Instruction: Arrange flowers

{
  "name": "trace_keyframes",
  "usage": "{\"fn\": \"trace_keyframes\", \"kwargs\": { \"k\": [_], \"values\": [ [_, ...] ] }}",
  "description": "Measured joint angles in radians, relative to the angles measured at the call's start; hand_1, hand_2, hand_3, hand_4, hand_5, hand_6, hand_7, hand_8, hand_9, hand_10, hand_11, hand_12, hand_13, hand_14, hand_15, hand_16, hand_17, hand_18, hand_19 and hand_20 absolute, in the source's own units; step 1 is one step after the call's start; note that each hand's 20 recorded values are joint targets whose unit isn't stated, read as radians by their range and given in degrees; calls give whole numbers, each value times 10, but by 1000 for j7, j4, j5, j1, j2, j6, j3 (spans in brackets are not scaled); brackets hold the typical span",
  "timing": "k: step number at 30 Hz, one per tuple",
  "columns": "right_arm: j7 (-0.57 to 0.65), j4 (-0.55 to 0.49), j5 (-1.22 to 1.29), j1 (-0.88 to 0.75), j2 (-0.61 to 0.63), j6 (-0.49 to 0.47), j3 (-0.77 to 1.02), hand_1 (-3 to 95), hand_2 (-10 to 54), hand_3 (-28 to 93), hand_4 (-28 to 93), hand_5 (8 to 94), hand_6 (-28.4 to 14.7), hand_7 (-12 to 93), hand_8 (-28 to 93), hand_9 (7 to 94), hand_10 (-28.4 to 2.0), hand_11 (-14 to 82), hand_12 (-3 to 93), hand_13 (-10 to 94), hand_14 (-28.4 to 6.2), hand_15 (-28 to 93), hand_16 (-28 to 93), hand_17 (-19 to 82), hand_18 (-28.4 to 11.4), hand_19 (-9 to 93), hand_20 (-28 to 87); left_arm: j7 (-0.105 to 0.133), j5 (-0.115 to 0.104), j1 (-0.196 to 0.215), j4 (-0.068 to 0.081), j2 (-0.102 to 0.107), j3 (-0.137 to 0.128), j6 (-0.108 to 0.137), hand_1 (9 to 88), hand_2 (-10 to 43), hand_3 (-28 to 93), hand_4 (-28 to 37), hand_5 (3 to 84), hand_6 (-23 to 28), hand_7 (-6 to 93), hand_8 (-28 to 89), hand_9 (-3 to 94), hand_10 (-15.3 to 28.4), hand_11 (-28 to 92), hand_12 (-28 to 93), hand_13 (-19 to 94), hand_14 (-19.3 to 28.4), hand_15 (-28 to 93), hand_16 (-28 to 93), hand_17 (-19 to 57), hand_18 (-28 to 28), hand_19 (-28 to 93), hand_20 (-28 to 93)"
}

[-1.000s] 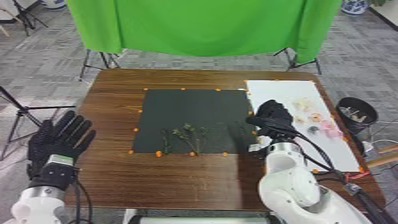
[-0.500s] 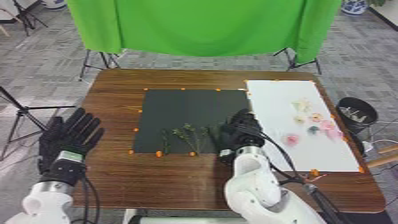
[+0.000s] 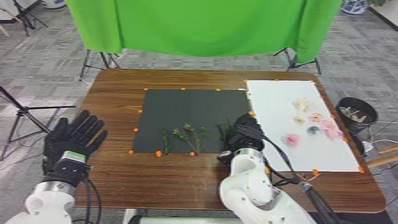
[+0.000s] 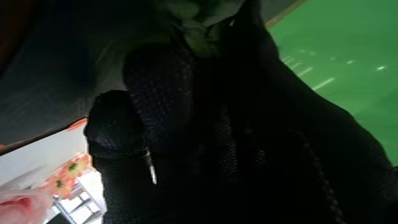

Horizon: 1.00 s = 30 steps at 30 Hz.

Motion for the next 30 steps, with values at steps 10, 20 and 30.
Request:
{"fn": "trace_keyframes", "kwargs": {
  "k": [10,20,30],
  "values": [
    [6,-24,26,-10,10,-7,18,430,-95,786,-252,644,-71,194,-109,751,-166,275,217,786,-110,566,254,461,-248,932,282,3,-6,11,0,0,-1,3,288,182,701,-283,457,95,166,-94,395,166,214,107,280,159,402,-93,-67,147,427,85],
    [21,-69,23,-32,23,-10,28,449,-95,779,-239,658,-71,234,-26,729,-173,225,179,777,-115,562,245,457,-246,932,274,20,-11,30,-1,0,-2,3,289,184,700,-283,458,97,167,-93,396,166,218,108,280,160,405,-93,-67,146,427,85],
    [21,-194,-13,-137,117,-105,139,588,-95,737,-260,747,-30,375,122,833,-118,68,340,803,-78,479,368,441,-243,924,282,46,-14,77,-10,-7,-29,3,289,185,702,-283,457,95,173,-94,396,166,223,111,280,160,409,-94,-67,146,428,86]
  ]
}}
